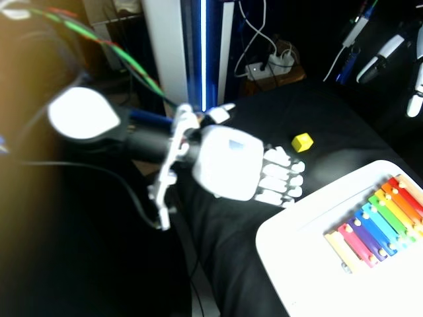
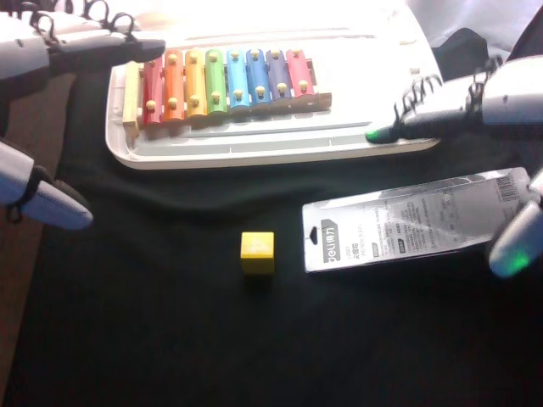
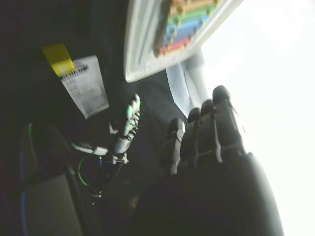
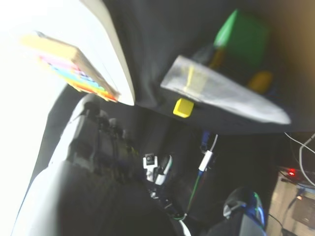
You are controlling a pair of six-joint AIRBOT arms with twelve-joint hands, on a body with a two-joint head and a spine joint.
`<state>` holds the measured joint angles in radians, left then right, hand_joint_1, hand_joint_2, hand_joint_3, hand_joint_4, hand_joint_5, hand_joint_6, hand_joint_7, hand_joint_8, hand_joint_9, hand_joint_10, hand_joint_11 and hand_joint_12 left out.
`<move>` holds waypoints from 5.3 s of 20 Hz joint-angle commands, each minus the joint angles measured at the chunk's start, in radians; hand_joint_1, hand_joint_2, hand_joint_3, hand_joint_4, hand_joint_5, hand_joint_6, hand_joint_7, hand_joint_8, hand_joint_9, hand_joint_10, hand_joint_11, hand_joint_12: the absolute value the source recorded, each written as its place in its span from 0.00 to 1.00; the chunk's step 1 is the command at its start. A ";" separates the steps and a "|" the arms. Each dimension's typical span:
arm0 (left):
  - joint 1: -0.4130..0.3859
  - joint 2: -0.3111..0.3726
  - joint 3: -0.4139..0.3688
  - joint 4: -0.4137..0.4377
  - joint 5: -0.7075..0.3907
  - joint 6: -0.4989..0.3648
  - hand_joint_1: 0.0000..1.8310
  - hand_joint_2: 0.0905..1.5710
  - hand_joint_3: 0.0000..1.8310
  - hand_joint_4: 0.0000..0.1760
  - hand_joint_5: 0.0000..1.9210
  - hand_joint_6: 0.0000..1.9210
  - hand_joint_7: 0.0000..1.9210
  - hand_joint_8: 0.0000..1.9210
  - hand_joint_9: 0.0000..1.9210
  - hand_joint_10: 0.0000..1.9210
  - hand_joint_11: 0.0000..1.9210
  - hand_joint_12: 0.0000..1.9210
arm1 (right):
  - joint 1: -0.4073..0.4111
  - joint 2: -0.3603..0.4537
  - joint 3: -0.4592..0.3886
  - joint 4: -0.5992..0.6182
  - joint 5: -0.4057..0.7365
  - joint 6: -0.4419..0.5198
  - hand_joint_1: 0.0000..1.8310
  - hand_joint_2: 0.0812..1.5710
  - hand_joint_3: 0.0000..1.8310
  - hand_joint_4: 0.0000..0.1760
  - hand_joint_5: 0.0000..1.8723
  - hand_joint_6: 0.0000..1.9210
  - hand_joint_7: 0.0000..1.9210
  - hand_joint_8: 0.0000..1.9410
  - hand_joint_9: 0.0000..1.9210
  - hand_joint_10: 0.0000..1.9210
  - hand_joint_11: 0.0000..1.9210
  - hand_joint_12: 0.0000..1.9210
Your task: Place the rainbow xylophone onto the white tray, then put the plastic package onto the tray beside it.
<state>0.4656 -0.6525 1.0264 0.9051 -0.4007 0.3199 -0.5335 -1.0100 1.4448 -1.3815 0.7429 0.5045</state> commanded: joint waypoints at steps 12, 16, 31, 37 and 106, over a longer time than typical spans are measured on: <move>0.077 -0.034 0.019 -0.115 -0.106 0.030 0.47 0.44 0.00 0.14 0.00 0.00 0.00 0.00 0.00 0.00 0.06 0.00 | 0.013 0.017 0.018 -0.059 -0.009 0.111 0.26 0.32 0.00 0.00 0.08 0.00 0.10 0.00 0.10 0.00 0.11 0.08; 0.087 -0.036 0.020 -0.124 -0.109 0.031 0.45 0.43 0.00 0.12 0.00 0.00 0.00 0.00 0.00 0.00 0.05 0.00 | 0.013 0.024 0.016 -0.076 -0.019 0.119 0.29 0.33 0.00 0.00 0.09 0.00 0.11 0.00 0.11 0.00 0.11 0.13; 0.116 -0.051 0.025 -0.148 -0.121 0.038 0.45 0.42 0.00 0.37 0.00 0.00 0.00 0.00 0.00 0.00 0.05 0.00 | 0.013 0.031 0.013 -0.083 -0.039 0.123 0.40 0.40 0.00 0.00 0.11 0.00 0.14 0.00 0.16 0.00 0.13 0.21; 0.126 -0.064 0.034 -0.155 -0.124 0.040 0.44 0.41 0.00 0.59 0.00 0.00 0.00 0.00 0.00 0.00 0.00 0.00 | 0.013 0.030 0.018 -0.083 -0.052 0.122 0.43 0.42 0.00 0.00 0.09 0.00 0.11 0.00 0.17 0.00 0.18 0.33; 0.236 -0.095 0.052 -0.290 -0.187 0.081 0.47 0.46 0.00 0.62 0.00 0.00 0.00 0.00 0.00 0.00 0.01 0.00 | 0.119 -0.013 0.047 0.080 -0.080 -0.001 0.65 0.69 0.00 0.00 0.52 0.49 0.65 0.33 0.82 0.18 0.69 0.62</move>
<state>0.7124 -0.7444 1.0729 0.6518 -0.5049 0.3981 -0.4206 -1.0237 1.4895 -1.3724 0.6266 0.4938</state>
